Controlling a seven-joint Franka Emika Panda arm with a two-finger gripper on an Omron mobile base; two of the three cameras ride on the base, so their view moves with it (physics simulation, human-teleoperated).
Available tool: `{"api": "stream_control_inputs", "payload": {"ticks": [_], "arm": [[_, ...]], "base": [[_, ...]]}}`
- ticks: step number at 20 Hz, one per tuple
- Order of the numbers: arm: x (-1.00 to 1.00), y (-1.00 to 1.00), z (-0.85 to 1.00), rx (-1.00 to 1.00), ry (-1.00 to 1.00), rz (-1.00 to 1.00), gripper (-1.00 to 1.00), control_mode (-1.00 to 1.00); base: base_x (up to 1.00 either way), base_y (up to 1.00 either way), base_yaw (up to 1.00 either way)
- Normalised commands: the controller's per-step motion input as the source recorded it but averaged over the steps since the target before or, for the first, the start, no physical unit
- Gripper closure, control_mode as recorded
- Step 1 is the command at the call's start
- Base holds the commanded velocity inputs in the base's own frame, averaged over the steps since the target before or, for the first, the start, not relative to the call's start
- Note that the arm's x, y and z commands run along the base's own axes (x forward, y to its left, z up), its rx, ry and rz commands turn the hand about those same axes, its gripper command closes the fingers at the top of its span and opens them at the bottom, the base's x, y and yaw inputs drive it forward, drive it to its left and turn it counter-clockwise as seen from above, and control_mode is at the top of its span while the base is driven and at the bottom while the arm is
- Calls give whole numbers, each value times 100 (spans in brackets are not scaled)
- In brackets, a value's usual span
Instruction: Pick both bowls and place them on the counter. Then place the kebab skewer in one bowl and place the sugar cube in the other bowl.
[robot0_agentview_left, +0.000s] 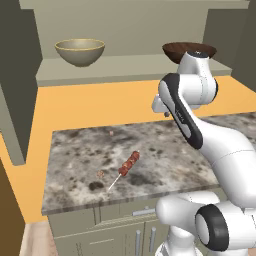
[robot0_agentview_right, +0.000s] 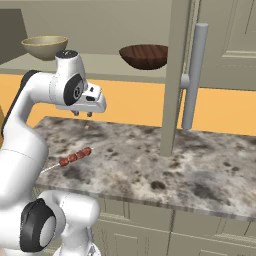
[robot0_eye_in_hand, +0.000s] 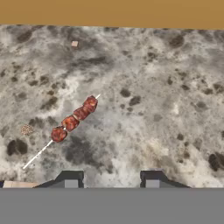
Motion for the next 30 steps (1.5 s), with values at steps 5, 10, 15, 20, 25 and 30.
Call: {"api": "stream_control_inputs", "payload": {"ticks": [5,10,15,20,25,30], "arm": [[0,-2,1,-2,-8,0,-100,-100],[-5,-7,51,-12,-26,7,-100,-100],[2,0,64,-13,-15,5,-100,-100],[27,-4,47,-9,-7,8,-100,-100],[30,-9,47,-8,-7,3,-100,-100],[32,-19,25,-4,-11,5,-100,-100]], "base": [[0,0,0],[0,0,0],[0,0,0],[0,0,0],[0,0,0],[0,0,0]]}}
